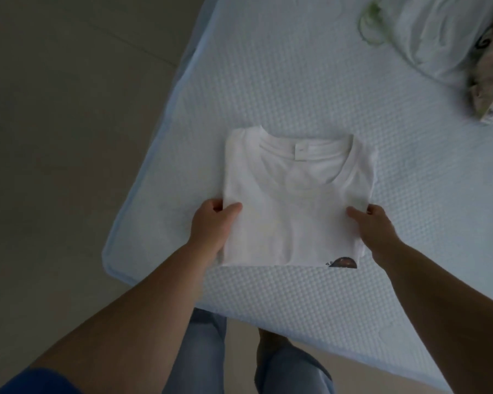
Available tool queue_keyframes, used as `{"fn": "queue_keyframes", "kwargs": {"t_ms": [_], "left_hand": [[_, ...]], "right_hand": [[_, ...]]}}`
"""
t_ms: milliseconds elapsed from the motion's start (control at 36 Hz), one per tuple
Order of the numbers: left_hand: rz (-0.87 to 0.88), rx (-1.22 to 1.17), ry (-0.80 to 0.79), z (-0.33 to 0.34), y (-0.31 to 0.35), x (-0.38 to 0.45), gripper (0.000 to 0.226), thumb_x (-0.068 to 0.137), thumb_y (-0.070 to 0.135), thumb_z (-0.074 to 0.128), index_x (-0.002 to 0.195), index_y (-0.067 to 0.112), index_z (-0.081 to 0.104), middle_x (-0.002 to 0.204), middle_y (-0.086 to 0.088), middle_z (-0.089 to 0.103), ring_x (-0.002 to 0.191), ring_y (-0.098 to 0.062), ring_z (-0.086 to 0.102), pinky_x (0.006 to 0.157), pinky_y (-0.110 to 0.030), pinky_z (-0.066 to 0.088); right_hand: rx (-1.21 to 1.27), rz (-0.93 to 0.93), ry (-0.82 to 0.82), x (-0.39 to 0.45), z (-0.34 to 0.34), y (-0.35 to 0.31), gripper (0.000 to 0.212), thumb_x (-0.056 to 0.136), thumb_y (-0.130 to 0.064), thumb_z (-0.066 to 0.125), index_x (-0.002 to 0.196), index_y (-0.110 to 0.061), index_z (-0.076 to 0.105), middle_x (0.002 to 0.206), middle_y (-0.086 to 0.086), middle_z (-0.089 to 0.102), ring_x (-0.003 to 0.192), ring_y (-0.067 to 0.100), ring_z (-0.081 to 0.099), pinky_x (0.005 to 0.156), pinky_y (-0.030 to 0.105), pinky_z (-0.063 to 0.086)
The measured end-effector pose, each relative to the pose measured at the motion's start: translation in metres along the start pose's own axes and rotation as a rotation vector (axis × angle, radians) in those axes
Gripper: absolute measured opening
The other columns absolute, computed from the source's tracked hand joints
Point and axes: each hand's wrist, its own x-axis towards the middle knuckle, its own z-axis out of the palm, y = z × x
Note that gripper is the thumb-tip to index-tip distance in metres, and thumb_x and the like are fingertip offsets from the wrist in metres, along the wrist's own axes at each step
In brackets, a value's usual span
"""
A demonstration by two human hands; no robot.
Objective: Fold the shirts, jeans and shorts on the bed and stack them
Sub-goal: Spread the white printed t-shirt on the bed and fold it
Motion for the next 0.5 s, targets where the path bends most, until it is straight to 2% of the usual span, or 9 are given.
{"fn": "queue_keyframes", "kwargs": {"t_ms": [56,83,139,222,306,361,417,500], "left_hand": [[-0.086,-0.242,-0.084,0.002,0.005,-0.003,0.028,0.080,0.022,0.069,0.105,0.007,0.066,0.101,-0.011,0.069,0.092,-0.027,0.065,0.082,-0.039,0.053],[-0.128,-0.374,-0.150,0.003,0.008,-0.005,0.024,0.080,0.017,0.068,0.103,0.009,0.067,0.100,-0.012,0.070,0.092,-0.029,0.066,0.084,-0.043,0.054],[-0.155,-0.503,-0.254,0.003,0.012,-0.007,0.018,0.080,0.010,0.066,0.097,0.014,0.068,0.095,-0.009,0.073,0.089,-0.026,0.068,0.077,-0.039,0.055],[-0.102,-0.503,-0.259,0.001,0.022,-0.008,0.018,0.079,0.005,0.064,0.092,0.017,0.068,0.092,-0.005,0.073,0.087,-0.023,0.068,0.077,-0.036,0.054],[0.034,-0.426,-0.204,-0.009,0.044,-0.010,0.017,0.077,0.008,0.067,0.085,0.023,0.069,0.086,0.003,0.074,0.083,-0.017,0.068,0.079,-0.035,0.053],[0.168,-0.327,-0.175,-0.019,0.065,-0.010,0.014,0.069,0.019,0.069,0.080,0.028,0.070,0.082,0.010,0.073,0.080,-0.012,0.067,0.079,-0.035,0.051],[0.255,-0.281,-0.147,-0.032,0.091,-0.008,0.019,0.063,0.026,0.066,0.078,0.036,0.072,0.080,0.012,0.072,0.082,-0.015,0.065,0.082,-0.038,0.051],[0.343,-0.282,-0.112,-0.051,0.138,0.001,0.023,0.065,0.023,0.066,0.076,0.042,0.072,0.077,0.013,0.072,0.082,-0.018,0.064,0.085,-0.044,0.051]], "right_hand": [[-0.013,0.030,0.004,0.002,0.000,-0.001,0.043,0.088,-0.030,0.059,0.126,-0.012,0.049,0.109,0.001,0.056,0.100,0.023,0.052,0.084,0.039,0.040],[-0.026,0.043,-0.005,0.003,0.000,-0.002,0.044,0.088,-0.029,0.060,0.127,-0.013,0.049,0.111,0.002,0.056,0.102,0.024,0.052,0.086,0.040,0.042],[-0.052,0.058,-0.029,0.004,-0.003,-0.004,0.040,0.087,-0.029,0.060,0.123,-0.013,0.051,0.113,0.003,0.058,0.104,0.025,0.053,0.091,0.042,0.044],[-0.065,0.011,-0.035,-0.001,-0.003,-0.009,0.033,0.089,-0.025,0.059,0.119,-0.014,0.053,0.109,0.003,0.058,0.100,0.024,0.054,0.089,0.041,0.044],[-0.083,-0.130,0.005,-0.018,0.000,-0.017,0.021,0.089,-0.025,0.059,0.108,-0.020,0.055,0.092,-0.006,0.060,0.083,0.015,0.056,0.071,0.029,0.043],[-0.074,-0.236,0.047,-0.031,0.002,-0.026,0.011,0.088,-0.027,0.060,0.095,-0.029,0.052,0.084,-0.013,0.059,0.075,0.006,0.055,0.058,0.023,0.038],[-0.024,-0.313,0.076,-0.041,0.003,-0.041,0.011,0.087,-0.028,0.061,0.089,-0.032,0.050,0.082,-0.014,0.060,0.074,0.005,0.055,0.056,0.023,0.039],[0.085,-0.381,0.125,-0.041,0.000,-0.075,0.012,0.087,-0.028,0.061,0.085,-0.032,0.050,0.082,-0.014,0.060,0.074,0.004,0.056,0.056,0.023,0.039]]}}
